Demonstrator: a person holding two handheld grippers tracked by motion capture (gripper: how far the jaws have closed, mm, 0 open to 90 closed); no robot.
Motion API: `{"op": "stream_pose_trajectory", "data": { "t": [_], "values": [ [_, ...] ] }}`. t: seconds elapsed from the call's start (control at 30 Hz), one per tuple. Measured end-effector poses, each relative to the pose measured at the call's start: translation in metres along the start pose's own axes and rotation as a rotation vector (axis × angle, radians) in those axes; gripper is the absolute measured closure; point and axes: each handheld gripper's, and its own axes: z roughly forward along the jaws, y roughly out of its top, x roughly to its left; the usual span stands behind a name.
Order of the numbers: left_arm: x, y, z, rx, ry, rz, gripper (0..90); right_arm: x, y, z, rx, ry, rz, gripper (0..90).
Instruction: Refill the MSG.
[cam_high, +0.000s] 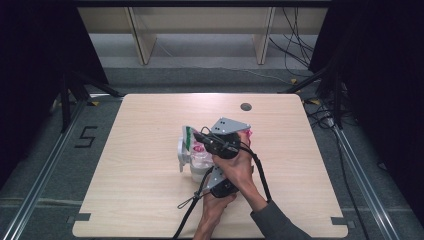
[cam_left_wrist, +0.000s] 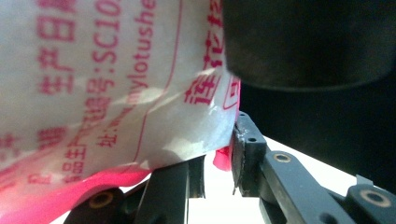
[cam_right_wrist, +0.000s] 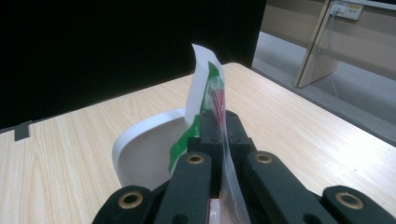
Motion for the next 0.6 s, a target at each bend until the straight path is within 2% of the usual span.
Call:
{"op": "stream_pose_trajectory", "data": {
  "t": [0.07,0.17,0.2,0.23,0.27,0.33,0.37,0.47,0.53,0.57,0.6],
  "values": [
    [0.000,0.000,0.000,0.002,0.001,-0.005,76.7,0.001,0.001,-0.001,-0.002,0.008,0.010,90.0],
    [0.000,-0.001,0.000,0.003,0.002,-0.001,76.5,0.000,0.000,0.000,-0.016,-0.005,0.006,90.0],
    [0.001,-0.001,-0.001,0.029,0.002,0.021,76.4,0.000,0.000,0.000,-0.019,-0.009,0.004,90.0],
    [0.001,-0.001,-0.001,0.024,-0.005,0.010,76.4,0.000,0.000,-0.001,-0.006,0.004,0.014,90.0],
    [-0.001,-0.002,0.001,-0.001,-0.009,-0.023,76.4,-0.002,0.000,-0.002,-0.006,0.014,-0.003,90.0],
    [-0.001,-0.002,0.001,0.008,-0.011,-0.021,76.3,-0.003,0.000,-0.004,-0.005,0.015,0.011,90.0],
    [-0.001,-0.003,0.001,0.017,-0.005,-0.022,76.1,-0.004,0.000,-0.005,-0.017,0.014,-0.004,90.0],
    [-0.002,-0.003,0.000,0.050,0.002,-0.013,75.1,-0.003,0.001,-0.009,0.002,0.009,0.023,90.0],
    [-0.001,-0.003,0.000,0.059,0.002,-0.014,75.1,-0.006,0.000,-0.011,-0.018,0.024,0.012,90.0],
    [-0.001,-0.004,0.001,0.057,0.003,-0.012,75.0,-0.007,0.001,-0.013,-0.024,0.016,-0.005,90.0],
    [-0.001,-0.004,0.000,0.076,0.010,-0.013,74.4,-0.007,0.001,-0.015,-0.013,0.027,0.002,90.0]
  ]
}}
